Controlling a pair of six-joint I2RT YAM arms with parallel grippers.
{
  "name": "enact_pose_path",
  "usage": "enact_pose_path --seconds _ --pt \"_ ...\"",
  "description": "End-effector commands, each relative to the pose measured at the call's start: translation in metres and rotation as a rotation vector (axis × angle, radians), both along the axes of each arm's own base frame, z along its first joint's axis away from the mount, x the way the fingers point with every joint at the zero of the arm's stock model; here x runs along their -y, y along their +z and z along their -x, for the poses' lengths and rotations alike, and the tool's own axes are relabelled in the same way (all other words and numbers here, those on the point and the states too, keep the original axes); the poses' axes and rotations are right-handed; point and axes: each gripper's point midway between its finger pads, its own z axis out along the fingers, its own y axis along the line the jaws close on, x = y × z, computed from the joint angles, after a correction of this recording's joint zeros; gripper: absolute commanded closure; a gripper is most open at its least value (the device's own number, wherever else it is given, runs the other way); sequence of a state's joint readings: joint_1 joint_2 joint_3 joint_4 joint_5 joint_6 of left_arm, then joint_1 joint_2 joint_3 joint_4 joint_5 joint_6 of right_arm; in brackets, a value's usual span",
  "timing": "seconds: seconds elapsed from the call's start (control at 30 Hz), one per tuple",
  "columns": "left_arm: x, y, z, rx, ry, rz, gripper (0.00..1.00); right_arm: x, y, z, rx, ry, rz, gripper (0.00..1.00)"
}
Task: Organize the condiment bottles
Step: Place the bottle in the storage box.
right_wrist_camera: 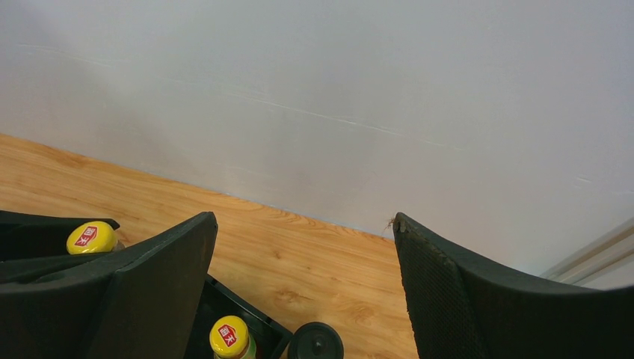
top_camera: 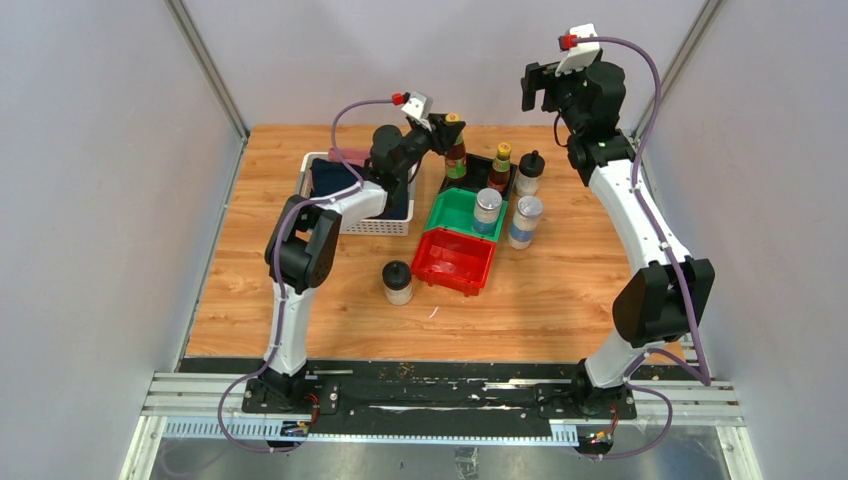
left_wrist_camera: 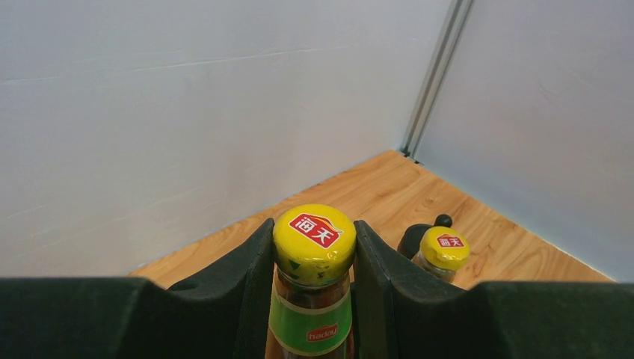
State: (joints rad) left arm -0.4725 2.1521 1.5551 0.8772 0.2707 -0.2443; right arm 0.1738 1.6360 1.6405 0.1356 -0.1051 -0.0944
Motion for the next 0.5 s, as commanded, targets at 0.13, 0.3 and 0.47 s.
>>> enact_pose_path --seconds 0.13,0.3,0.47 --pt "0.003 0.057 0.007 0.167 -0.057 0.066 1.0 0.008 0.009 0.0 0.031 -0.011 -0.003 0.09" --pt "0.006 0.051 0.006 0.16 -0.066 0.056 1.0 0.009 0.006 -0.002 0.025 -0.011 -0.002 0.09" --pt "0.008 0.046 0.005 0.156 -0.072 0.049 1.0 0.009 0.006 -0.003 0.025 -0.01 -0.004 0.09"
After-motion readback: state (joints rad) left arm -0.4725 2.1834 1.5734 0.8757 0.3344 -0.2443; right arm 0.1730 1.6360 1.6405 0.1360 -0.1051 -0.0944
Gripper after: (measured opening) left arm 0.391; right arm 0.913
